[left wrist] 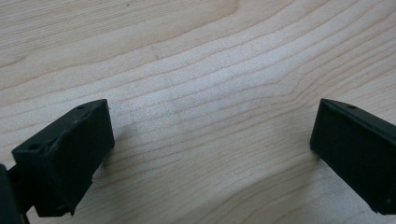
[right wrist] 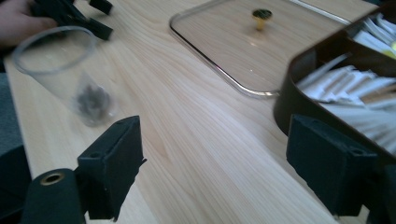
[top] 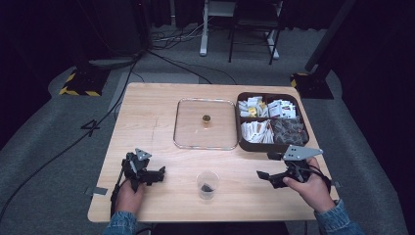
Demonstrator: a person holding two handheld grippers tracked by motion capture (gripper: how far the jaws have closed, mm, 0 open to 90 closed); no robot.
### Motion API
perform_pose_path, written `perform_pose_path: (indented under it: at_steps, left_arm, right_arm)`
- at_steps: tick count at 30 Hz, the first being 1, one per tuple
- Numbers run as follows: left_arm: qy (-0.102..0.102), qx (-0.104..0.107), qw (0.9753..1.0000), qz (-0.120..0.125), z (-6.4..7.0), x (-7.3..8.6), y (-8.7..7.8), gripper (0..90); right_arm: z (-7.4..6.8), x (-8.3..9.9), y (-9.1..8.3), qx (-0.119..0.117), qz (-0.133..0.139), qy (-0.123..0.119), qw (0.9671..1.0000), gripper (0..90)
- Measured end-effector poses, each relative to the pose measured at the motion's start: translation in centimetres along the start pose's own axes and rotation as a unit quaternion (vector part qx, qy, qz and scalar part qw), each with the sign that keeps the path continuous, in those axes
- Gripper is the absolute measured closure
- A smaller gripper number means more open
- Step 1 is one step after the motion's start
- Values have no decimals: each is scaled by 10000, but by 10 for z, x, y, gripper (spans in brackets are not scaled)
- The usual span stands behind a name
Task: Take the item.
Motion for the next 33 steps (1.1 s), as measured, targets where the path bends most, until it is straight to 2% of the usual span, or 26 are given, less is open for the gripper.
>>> perform_pose_path:
  at_steps: [6, 7, 10, 12, 17, 29, 31, 33]
  left_arm:
    - [-1, -1, 10000, 1, 0, 0, 0, 0]
    - [-2, -1, 10000, 1, 0, 0, 0, 0]
    - [-1, 2, 10000, 1, 0, 0, 0, 0]
    - [-3, 0, 10000, 1, 0, 0, 0, 0]
    - [0, 0, 10000, -1, 0, 0, 0, 0]
    - [1, 0, 10000, -1, 0, 0, 0, 0]
    - [-1, 0, 10000, 1, 0, 0, 0, 0]
    - [-1, 1, 10000, 2, 0, 0, 0, 0]
  right_arm:
    - [12, 21, 0, 180, -33, 202, 9996, 180]
    - [16, 28, 3, 233, 71, 340, 9991, 180]
    - [20, 36, 6, 271, 116, 397, 9988, 172]
    - [25, 46, 12, 286, -60, 434, 9986, 166]
    - [33, 61, 18, 389, -213, 535, 9976, 165]
    - [33, 78, 30, 456, -477, 549, 9963, 164]
    - [31, 80, 32, 504, -560, 378, 9964, 156]
    - [30, 81, 32, 540, -592, 318, 9963, 153]
Point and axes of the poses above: each handheld gripper's, and its own axes: y roughly forward along the jaws, x roughly out of its underside, z roughly to its right, the point moved 2 cm from there along y, roughly forward along the jaws, and after that the axes turned 9 degrees about -x, right-handed, at the moved point
